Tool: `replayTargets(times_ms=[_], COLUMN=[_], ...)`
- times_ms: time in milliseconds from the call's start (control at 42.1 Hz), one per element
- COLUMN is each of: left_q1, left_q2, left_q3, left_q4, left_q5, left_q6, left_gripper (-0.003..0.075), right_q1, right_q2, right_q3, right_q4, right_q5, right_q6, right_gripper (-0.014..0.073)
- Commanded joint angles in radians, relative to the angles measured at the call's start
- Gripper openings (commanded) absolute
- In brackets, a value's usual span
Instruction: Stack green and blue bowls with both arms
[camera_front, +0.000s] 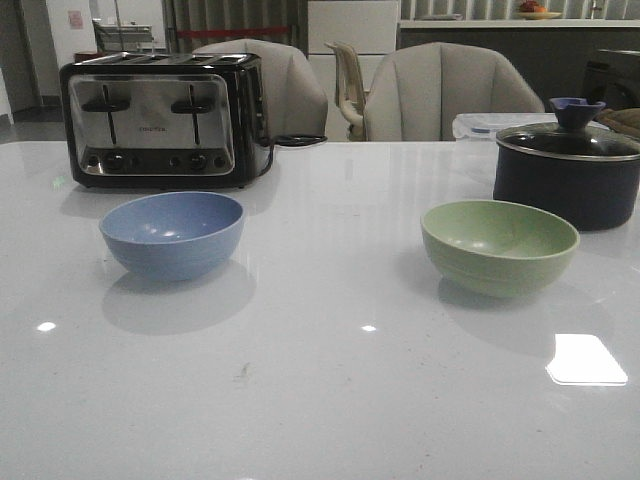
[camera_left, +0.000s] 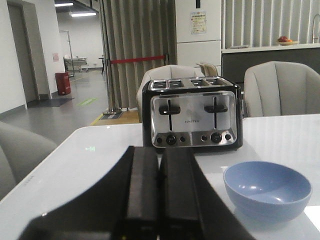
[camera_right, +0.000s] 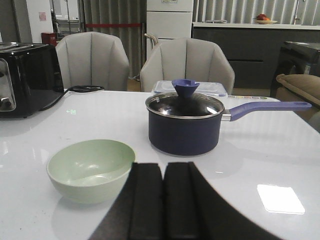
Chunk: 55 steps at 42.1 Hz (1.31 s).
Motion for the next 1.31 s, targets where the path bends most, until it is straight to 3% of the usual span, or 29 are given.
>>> replayTargets(times_ms=[0,309,522,807,1163,1282], left_q1=[-0.001,-0.001,-0.001,-0.001,-0.001,-0.001], left_q2=[-0.020,0.064,0.235,0.378,0.449,0.456], left_q3=[-0.073,-0.495,-0.735,-0.739,-0.667,-0.665], left_q4=[-0.011,-0.011,-0.015,-0.030,-0.030,-0.030], left_q5=[-0.096,0.144,0.465,0.616,0.606,0.606], left_q6=[-0.003,-0.003,-0.003,-0.003,-0.003,-0.003], left_gripper=[0.0101,0.0101,0.0101,0.0101,0.0104,0.0214], right_q1=[-0.003,-0.003,-0.003,-0.003,-0.003,-0.003], right_q2=[-0.022,0.104,0.297,0.507,0.717,0.750], right_q3=[-0.118,-0.540,-0.765,-0.765,-0.753,-0.753], right_q4=[-0.008,-0.069,-0.069,-0.069,-0.068,-0.068], right_q5=[-0.048,0.215,0.429,0.585,0.605,0.604], right_q6=[0.002,0.001,0.001,0.001,0.001,0.001], right_gripper=[0.0040,0.0040,0.0040,0.0040,0.0045,0.0150])
